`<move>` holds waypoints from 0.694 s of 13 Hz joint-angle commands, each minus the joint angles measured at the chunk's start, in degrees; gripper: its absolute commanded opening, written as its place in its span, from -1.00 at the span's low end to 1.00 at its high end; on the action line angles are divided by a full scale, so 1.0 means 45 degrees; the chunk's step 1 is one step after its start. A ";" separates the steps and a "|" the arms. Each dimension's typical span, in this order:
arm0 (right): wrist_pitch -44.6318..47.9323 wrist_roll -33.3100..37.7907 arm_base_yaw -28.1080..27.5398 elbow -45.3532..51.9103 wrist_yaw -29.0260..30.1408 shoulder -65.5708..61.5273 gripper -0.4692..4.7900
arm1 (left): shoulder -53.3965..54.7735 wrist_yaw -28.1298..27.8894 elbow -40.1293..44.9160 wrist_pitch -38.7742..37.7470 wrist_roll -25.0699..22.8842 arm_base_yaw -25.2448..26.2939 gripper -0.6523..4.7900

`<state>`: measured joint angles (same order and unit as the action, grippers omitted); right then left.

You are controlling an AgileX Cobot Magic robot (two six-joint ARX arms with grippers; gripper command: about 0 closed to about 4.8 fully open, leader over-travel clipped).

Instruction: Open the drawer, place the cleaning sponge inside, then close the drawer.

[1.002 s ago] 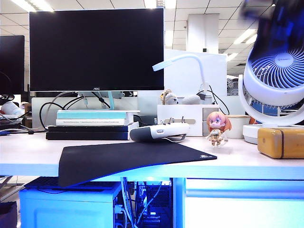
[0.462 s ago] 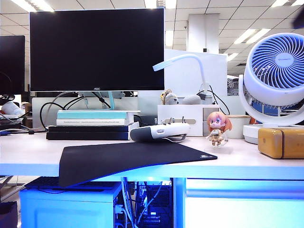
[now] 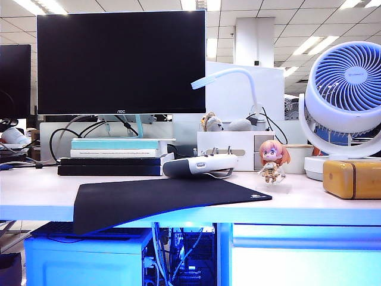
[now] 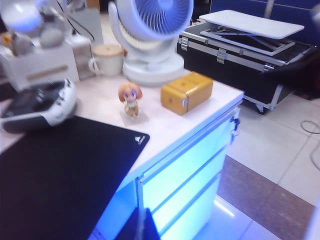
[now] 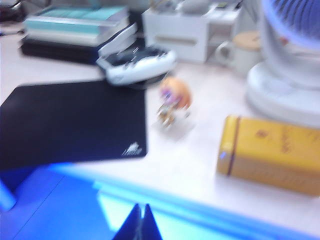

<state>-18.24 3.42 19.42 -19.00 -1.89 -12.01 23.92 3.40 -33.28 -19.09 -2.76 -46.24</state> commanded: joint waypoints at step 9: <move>-0.1039 0.0044 0.0015 -0.0044 0.0117 0.1831 -0.84 | -0.2895 -0.1088 0.5994 0.4911 0.1049 0.7339 -0.78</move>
<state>-23.51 3.44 19.49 -18.98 -1.48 -3.77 12.32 -0.64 -6.74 5.67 2.22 -14.87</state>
